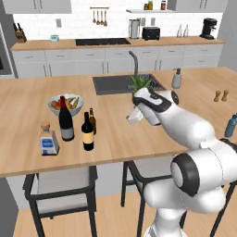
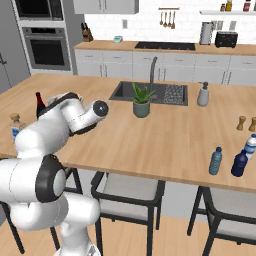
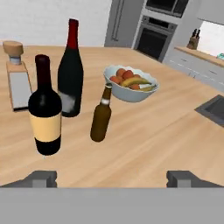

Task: Move the plastic bottles in the middle to the plastics group, and the glass bottles in the middle to the glass group.

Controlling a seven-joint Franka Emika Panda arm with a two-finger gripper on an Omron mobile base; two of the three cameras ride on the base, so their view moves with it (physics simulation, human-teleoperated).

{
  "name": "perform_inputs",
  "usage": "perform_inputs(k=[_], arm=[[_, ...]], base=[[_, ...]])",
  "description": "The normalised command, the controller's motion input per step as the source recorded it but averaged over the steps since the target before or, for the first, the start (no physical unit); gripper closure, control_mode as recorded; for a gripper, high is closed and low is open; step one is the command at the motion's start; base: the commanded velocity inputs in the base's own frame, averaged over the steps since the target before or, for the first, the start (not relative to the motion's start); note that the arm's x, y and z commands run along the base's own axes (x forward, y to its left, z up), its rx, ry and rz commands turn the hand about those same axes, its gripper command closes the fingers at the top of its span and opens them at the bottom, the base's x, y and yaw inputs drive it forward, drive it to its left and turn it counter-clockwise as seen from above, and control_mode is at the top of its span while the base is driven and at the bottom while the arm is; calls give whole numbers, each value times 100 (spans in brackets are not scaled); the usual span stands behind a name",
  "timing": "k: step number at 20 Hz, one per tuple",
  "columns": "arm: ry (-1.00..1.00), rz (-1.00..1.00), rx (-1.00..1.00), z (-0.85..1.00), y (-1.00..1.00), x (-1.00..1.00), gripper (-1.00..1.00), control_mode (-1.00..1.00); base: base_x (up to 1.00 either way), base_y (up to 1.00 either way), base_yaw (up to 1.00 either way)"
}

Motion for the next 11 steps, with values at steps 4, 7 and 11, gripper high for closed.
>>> perform_inputs(k=[4,7,11], arm=[[8,-36,-10,32,-58,-52,-100,-100],[-9,-35,-7,10,-52,-67,-100,-100],[-1,-38,-3,6,-42,-72,-100,-100]], base=[[0,0,0],[0,0,0],[0,0,0]])
